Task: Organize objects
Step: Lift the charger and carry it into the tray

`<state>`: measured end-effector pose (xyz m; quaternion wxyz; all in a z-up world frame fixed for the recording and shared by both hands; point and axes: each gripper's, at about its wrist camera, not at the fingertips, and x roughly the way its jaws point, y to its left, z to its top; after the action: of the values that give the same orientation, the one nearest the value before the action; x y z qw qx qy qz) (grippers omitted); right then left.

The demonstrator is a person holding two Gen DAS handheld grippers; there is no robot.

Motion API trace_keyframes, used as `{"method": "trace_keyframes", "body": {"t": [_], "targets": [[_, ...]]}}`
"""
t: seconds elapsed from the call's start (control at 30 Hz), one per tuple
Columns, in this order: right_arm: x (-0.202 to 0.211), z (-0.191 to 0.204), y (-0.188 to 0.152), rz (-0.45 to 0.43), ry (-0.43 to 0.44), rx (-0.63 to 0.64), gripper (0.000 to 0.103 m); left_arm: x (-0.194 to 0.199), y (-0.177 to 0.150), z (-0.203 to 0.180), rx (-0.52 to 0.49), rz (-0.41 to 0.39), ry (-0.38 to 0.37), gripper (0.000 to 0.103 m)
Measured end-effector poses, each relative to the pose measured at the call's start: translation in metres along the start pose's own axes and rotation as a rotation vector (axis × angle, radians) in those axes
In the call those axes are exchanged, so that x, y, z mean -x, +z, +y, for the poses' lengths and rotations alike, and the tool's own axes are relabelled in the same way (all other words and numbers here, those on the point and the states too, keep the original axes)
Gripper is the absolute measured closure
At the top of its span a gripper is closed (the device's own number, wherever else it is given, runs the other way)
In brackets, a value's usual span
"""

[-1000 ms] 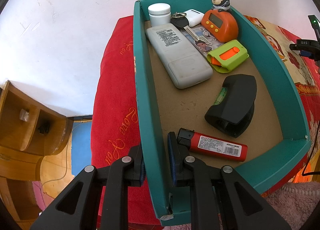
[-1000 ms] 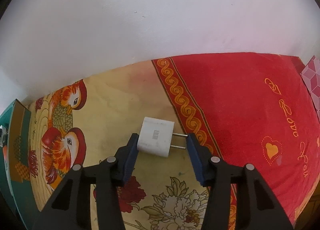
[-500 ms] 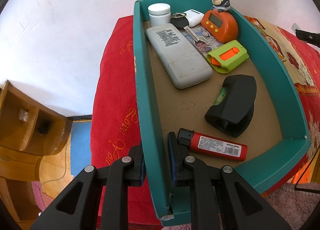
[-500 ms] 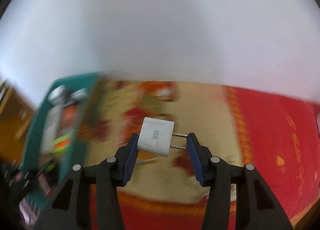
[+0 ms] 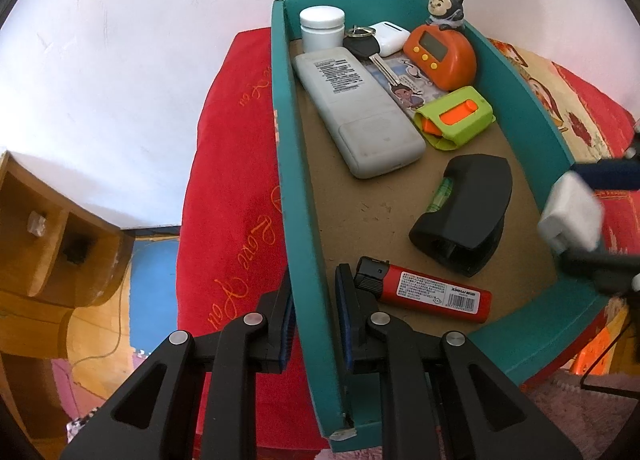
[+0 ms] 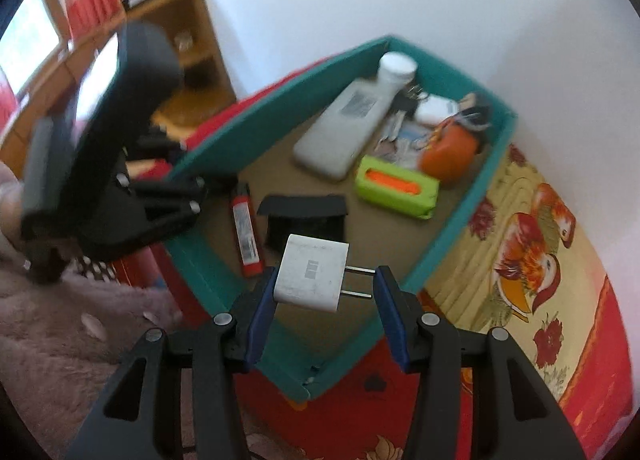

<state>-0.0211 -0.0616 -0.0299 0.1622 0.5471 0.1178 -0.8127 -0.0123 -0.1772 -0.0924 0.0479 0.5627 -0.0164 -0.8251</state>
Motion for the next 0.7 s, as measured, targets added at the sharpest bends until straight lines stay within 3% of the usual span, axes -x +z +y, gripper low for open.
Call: {"method": "trace_keyframes", "body": {"t": [0.17,0.37,0.5,0.53,0.6,0.7], "targets": [[-0.031,0.003,-0.001,0.11,-0.045,0.048,0.055,0.007,-0.001,0.007,0.019,-0.003,-0.039,0.085],[-0.04,0.009,0.0,0.164,-0.057,0.071,0.054,0.025,0.001,0.01,0.008,-0.041,-0.073,0.085],[-0.039,0.005,0.0,0.159,-0.054,0.017,0.053,0.036,0.006,0.011,-0.01,-0.066,-0.08,0.085],[-0.038,0.003,0.0,0.151,-0.06,0.005,0.05,0.038,0.007,0.011,-0.011,-0.069,-0.084,0.085],[-0.033,0.003,-0.001,0.128,-0.061,-0.019,0.035,0.041,0.008,0.013,-0.015,-0.077,-0.093,0.085],[-0.022,0.002,-0.004,0.094,-0.073,-0.062,0.03,0.047,0.01,0.015,-0.029,-0.089,-0.105,0.085]]}}
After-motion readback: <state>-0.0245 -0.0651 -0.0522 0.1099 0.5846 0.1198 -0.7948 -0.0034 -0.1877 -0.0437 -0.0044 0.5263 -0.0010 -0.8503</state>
